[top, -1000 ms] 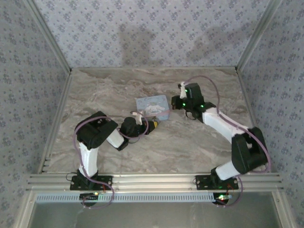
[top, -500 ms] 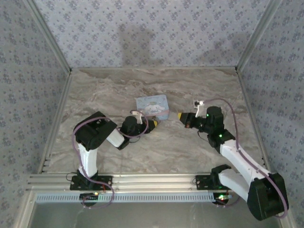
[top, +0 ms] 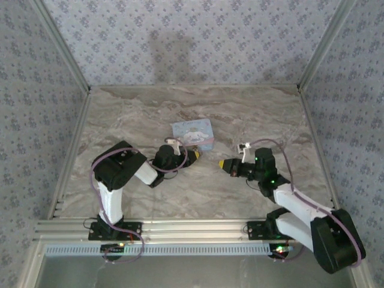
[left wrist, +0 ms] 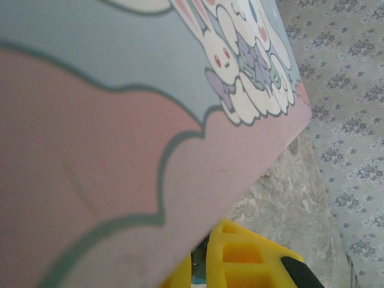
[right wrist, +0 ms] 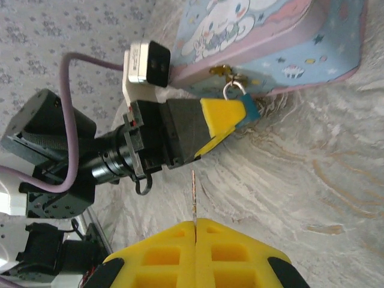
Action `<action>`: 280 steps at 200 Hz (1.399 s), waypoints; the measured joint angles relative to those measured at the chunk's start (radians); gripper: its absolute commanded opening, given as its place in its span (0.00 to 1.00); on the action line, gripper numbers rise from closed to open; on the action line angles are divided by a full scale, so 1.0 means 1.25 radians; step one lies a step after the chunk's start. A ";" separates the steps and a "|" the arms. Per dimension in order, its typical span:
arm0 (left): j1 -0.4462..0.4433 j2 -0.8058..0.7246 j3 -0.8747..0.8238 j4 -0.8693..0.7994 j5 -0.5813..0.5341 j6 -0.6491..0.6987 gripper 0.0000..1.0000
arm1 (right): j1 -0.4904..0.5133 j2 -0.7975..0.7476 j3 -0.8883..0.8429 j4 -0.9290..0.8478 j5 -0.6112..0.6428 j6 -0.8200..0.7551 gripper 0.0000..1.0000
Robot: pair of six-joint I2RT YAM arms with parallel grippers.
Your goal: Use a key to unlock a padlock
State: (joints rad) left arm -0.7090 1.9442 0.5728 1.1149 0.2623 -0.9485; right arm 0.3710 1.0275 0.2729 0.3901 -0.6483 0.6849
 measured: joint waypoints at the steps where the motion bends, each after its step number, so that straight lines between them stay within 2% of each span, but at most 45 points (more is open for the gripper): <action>1: 0.000 0.000 0.000 0.000 0.000 0.000 0.04 | 0.001 0.002 0.000 0.001 0.000 0.000 0.00; 67: 0.000 -0.016 0.002 -0.027 0.012 -0.015 0.03 | 0.052 0.195 0.015 0.088 -0.014 0.000 0.00; 133: 0.008 -0.016 0.002 -0.019 0.039 -0.049 0.03 | 0.069 0.329 0.048 0.196 -0.017 0.013 0.00; 280: 0.019 -0.016 0.001 0.001 0.072 -0.102 0.03 | 0.093 0.533 0.093 0.416 0.007 0.107 0.00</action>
State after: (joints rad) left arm -0.6853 1.9244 0.5735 1.1156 0.3527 -1.0763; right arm 0.4870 1.6939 0.3893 0.9100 -0.6399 0.8188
